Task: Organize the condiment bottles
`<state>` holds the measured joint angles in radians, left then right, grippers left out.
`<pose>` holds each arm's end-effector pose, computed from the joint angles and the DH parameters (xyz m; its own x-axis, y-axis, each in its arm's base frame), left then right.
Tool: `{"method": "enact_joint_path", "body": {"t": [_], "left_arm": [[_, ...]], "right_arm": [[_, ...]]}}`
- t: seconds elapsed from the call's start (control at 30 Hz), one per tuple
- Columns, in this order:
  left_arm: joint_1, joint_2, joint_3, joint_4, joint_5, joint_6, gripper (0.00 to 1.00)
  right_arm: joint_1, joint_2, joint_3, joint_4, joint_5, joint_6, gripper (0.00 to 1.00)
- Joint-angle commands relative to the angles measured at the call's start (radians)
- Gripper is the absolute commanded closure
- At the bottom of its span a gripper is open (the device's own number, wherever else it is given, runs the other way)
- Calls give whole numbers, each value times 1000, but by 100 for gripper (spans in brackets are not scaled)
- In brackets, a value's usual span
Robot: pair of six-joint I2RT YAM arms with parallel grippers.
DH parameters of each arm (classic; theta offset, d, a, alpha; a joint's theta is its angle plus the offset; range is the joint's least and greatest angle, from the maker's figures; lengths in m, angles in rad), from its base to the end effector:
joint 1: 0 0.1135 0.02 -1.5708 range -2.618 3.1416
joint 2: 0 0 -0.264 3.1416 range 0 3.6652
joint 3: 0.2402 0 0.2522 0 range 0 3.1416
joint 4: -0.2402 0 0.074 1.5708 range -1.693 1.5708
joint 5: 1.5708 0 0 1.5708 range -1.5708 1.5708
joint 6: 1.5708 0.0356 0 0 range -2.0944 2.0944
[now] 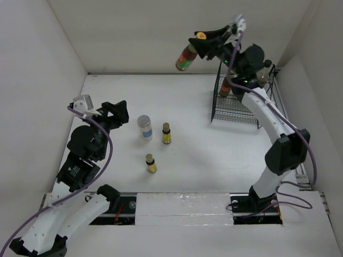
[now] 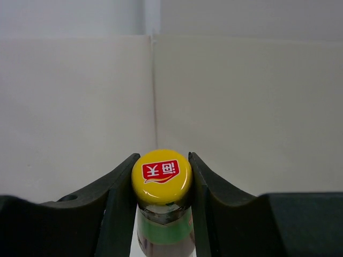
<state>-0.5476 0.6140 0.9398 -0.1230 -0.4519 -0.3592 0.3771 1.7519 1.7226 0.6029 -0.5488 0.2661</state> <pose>0.1114 -0.0497 0.4222 0.1247 -0.4464 -0.8861 0.1571 0.8907 -0.4267 0.3668 0.1652 0.4826 0.2970 0.3590 -0.8848 -0.8288 0.5571 -0.0522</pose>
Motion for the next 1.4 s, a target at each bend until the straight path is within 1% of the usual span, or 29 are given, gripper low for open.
{"method": "enact_joint_path", "body": {"t": [0.0, 0.1, 0.13, 0.23, 0.3, 0.4, 0.5, 0.63, 0.83, 1.0, 1.17, 1.2, 1.27, 1.3, 1.37], "left_arm": [[5, 3, -1, 48, 9, 12, 31], [5, 3, -1, 48, 18, 12, 31], [5, 3, -1, 48, 18, 12, 31], [5, 21, -1, 48, 18, 12, 31], [5, 21, -1, 48, 18, 12, 31], [5, 32, -1, 48, 18, 12, 31], [5, 32, -1, 48, 28, 12, 31], [5, 41, -1, 48, 28, 12, 31], [5, 41, -1, 48, 28, 12, 31], [5, 41, -1, 48, 28, 12, 31], [5, 41, -1, 48, 28, 12, 31], [5, 50, -1, 48, 28, 12, 31], [5, 50, -1, 48, 28, 12, 31], [5, 50, -1, 48, 28, 12, 31], [5, 50, -1, 48, 28, 12, 31]], "right_arm": [[-90, -95, -73, 72, -22, 15, 72], [-165, -137, -104, -1, -37, 15, 73], [-208, -137, -104, -14, -48, 15, 73], [-276, -146, -136, -46, -59, -7, 73], [-296, -167, -167, -69, -44, -54, 74], [-317, -178, -186, -140, 24, -120, 74], [-342, -169, -186, -152, 33, -145, 74], [-365, -132, -186, -161, 24, -145, 74], [-365, -103, -176, -161, 43, -163, 74], [-386, -48, -140, -161, 55, -183, 76], [-395, -35, -130, -161, 68, -192, 76], [-395, -35, -155, -161, 79, -192, 76], [-395, -35, -181, -112, 70, -192, 76], [-395, -35, -220, -94, 70, -192, 76], [-395, -35, -259, -57, 93, -203, 76]]}}
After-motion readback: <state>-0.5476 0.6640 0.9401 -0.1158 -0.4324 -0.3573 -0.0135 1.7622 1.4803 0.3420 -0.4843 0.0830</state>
